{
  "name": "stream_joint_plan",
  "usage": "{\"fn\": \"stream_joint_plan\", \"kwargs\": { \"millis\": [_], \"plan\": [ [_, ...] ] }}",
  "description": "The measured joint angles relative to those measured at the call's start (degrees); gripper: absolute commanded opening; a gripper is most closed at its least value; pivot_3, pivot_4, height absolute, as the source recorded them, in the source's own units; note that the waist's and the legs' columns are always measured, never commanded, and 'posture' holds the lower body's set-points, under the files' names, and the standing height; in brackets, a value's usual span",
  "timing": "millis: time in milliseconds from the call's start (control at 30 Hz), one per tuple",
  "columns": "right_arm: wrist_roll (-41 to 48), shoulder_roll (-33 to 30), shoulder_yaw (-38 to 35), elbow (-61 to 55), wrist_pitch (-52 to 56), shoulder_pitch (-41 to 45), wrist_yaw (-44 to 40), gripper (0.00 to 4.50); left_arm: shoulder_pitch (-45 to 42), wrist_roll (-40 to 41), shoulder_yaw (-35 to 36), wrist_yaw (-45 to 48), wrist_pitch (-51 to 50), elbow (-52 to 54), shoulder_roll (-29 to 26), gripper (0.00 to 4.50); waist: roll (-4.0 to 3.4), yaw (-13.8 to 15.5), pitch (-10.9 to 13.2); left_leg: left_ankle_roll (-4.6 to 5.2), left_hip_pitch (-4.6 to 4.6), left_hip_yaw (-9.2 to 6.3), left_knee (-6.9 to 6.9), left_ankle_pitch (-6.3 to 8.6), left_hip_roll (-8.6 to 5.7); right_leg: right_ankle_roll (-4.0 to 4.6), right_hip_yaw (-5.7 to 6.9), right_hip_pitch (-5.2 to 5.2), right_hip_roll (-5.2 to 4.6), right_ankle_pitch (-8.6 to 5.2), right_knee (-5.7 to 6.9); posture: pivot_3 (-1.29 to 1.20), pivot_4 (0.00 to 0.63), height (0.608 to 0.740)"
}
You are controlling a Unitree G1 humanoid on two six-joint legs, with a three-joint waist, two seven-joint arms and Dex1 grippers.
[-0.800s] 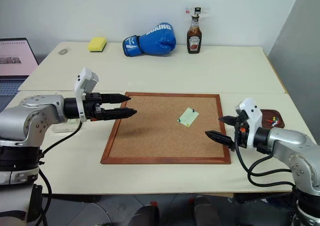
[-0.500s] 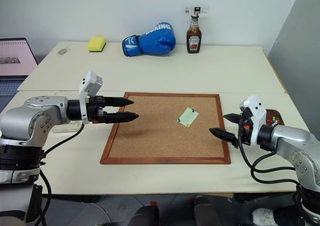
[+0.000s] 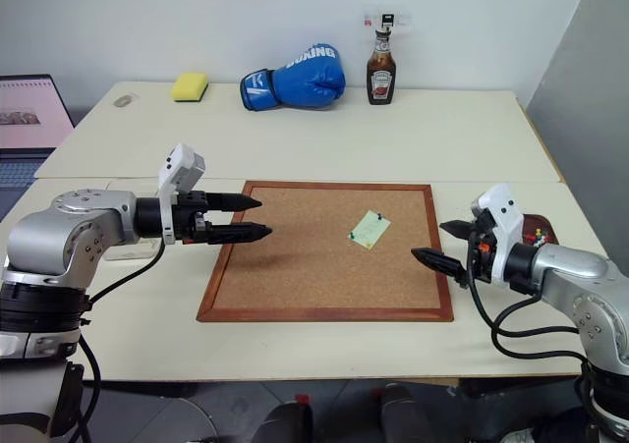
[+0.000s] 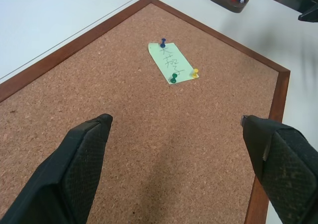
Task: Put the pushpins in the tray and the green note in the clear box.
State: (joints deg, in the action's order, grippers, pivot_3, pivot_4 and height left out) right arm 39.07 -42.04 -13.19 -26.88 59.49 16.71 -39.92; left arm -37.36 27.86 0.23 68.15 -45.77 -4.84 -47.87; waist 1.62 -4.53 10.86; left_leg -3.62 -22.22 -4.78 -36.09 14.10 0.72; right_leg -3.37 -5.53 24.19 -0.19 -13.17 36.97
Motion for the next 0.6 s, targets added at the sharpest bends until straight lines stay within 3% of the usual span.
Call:
{"fn": "stream_joint_plan", "kwargs": {
  "millis": [600],
  "plan": [
    [-0.2, -1.3, 1.5, 2.5, -2.9, 0.1, -0.1, 4.5, 0.0, -1.1, 0.0, 0.2, 1.8, 0.0, 0.1, 4.44, 0.0, 0.1, 0.0, 0.0, 0.01, 0.0, -0.02, 0.0, 0.0, -0.01, -0.01, -0.01, 0.0, 0.01, 0.04, 0.0, 0.15, 0.74]
  ]
}}
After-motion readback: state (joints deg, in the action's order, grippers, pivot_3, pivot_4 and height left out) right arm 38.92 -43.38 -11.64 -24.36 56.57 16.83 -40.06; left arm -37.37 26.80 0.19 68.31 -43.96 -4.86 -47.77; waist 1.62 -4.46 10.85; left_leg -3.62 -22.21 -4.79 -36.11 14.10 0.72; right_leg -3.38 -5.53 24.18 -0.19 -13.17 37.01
